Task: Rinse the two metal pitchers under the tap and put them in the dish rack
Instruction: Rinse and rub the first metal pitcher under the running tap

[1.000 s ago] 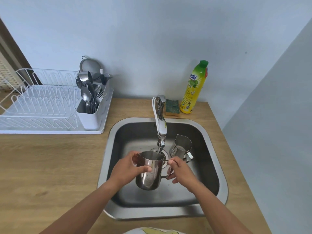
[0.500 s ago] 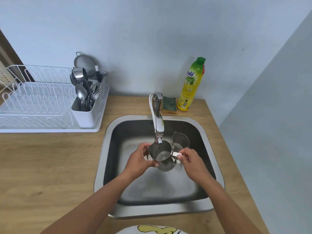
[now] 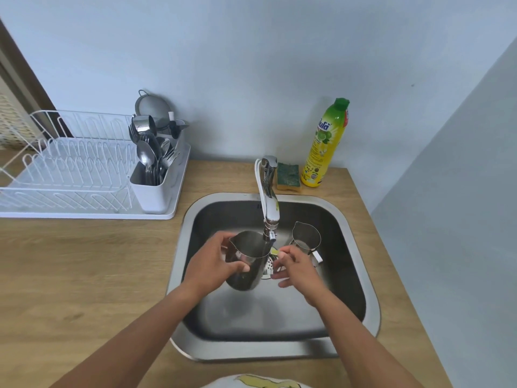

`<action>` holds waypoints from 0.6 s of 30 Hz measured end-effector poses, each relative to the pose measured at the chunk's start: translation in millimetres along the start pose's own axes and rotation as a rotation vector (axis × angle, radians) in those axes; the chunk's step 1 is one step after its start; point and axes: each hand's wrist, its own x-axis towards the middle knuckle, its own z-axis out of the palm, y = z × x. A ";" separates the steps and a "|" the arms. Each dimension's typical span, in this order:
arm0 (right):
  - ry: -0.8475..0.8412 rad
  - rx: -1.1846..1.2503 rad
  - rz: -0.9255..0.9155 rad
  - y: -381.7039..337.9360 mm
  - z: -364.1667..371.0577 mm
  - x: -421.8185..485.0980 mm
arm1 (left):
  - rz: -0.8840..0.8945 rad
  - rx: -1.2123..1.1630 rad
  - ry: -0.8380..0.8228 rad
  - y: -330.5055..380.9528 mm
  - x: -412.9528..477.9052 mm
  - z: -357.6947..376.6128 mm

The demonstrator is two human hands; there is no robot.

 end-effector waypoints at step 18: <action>0.162 -0.048 -0.006 0.9 -24.3 -6.4 | -0.050 -0.094 -0.035 10.1 -1.8 33.8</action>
